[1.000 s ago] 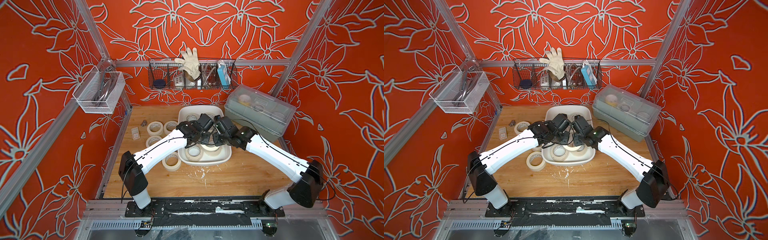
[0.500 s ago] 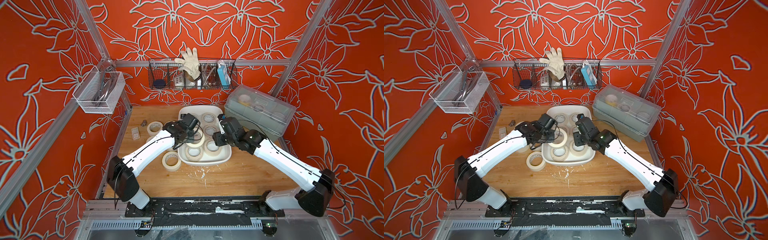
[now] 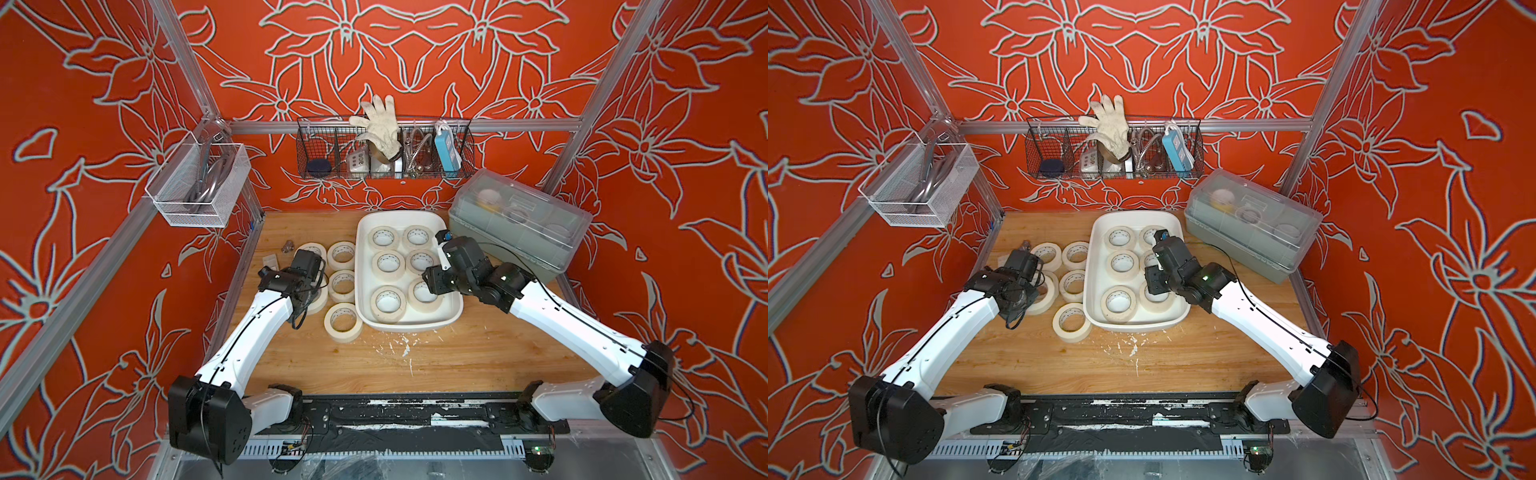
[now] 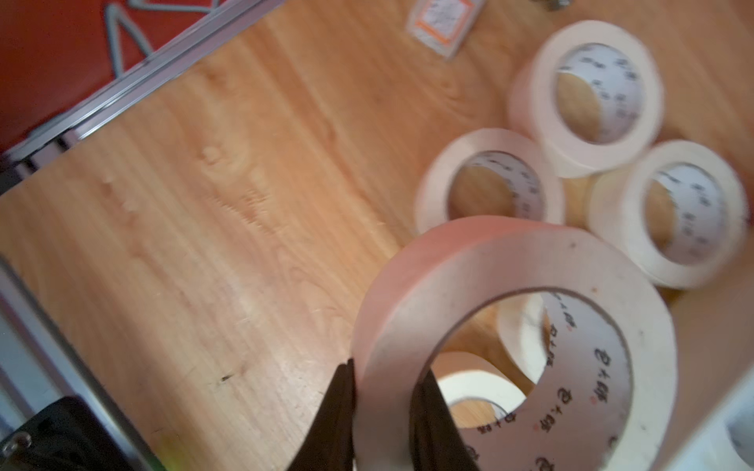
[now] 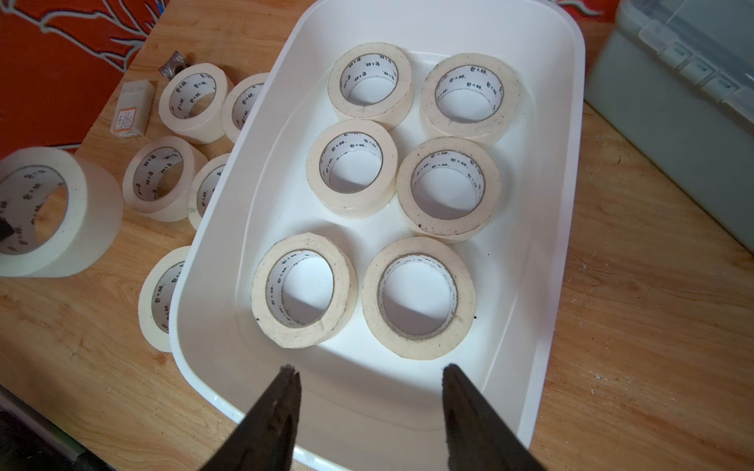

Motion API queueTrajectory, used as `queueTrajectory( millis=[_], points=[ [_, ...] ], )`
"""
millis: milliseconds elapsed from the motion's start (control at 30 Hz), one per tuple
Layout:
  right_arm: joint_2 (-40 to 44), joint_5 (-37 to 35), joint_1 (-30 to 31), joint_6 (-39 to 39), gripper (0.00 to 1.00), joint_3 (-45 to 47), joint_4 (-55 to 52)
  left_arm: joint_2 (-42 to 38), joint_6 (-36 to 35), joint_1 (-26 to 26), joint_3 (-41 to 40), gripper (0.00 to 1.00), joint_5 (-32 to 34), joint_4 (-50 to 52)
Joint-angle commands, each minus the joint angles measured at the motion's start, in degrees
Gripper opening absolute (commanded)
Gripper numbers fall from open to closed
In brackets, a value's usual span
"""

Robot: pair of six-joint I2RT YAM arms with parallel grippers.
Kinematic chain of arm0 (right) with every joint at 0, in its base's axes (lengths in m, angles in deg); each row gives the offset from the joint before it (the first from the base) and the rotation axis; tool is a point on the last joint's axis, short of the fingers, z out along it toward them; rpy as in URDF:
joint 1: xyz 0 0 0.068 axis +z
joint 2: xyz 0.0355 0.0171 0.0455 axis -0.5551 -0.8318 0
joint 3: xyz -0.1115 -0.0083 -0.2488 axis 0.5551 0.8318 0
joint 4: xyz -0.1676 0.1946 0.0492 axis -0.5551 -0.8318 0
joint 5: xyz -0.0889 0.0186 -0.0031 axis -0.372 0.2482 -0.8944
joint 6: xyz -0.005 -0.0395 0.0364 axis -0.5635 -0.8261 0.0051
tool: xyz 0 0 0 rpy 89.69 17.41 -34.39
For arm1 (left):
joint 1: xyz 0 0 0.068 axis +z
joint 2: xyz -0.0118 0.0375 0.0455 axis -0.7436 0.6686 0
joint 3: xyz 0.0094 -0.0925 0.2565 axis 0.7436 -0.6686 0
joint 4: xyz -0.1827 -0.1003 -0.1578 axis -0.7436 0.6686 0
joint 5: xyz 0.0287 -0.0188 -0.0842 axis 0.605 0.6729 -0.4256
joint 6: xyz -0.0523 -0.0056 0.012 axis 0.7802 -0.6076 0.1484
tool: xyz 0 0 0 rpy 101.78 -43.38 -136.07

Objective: Take out the art tape in the storage box
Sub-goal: Place the art tape at the center of the board.

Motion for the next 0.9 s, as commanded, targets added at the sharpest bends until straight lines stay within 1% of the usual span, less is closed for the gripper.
queueTrajectory(
  millis=[0, 100, 233, 333, 500, 733, 767, 833, 867],
  points=[
    [-0.7, 0.86, -0.24, 0.75, 0.59, 0.95, 0.46, -5.54, 6.17, 3.16, -5.75, 0.0, -1.53, -2.29],
    [-0.85, 0.87, -0.48, 0.61, 0.59, 1.08, 0.53, -9.37, 7.91, 4.86, -11.16, 0.0, -1.75, -4.3],
    [-1.11, 1.08, -0.7, 0.61, 0.59, 0.99, 0.66, -9.95, 9.34, 6.79, -14.7, 0.0, -2.29, -3.77],
    [-1.48, 1.36, -0.91, 0.7, 0.59, 1.01, 0.9, -8.86, 8.31, 7.18, -16.32, 0.0, -3.98, -5.94],
    [-2.13, 1.83, -1.03, 0.79, 0.59, 0.82, 0.97, -5.74, 5.49, 7.27, -18.77, 0.0, -8.25, -12.56],
    [-2.31, 2.34, -1.38, 1.05, 0.59, 1.17, 0.77, -0.99, 3.51, 7.4, -19.91, 0.0, -9.68, -17.79],
    [-2.31, 2.29, -1.53, 1.05, 0.6, 1.21, 0.73, -0.38, 3.14, 7.36, -19.93, 0.01, -9.69, -18.5],
    [-2.16, 2.39, -1.64, 1.14, 0.6, 1.41, 0.73, 0.69, 2.86, 7.49, -19.77, 0.1, -9.53, -19.2],
    [-2.06, 2.52, -1.74, 1.24, 0.6, 1.52, 0.8, 1.21, 2.49, 7.53, -19.65, 0.12, -9.45, -19.58]
  ],
)
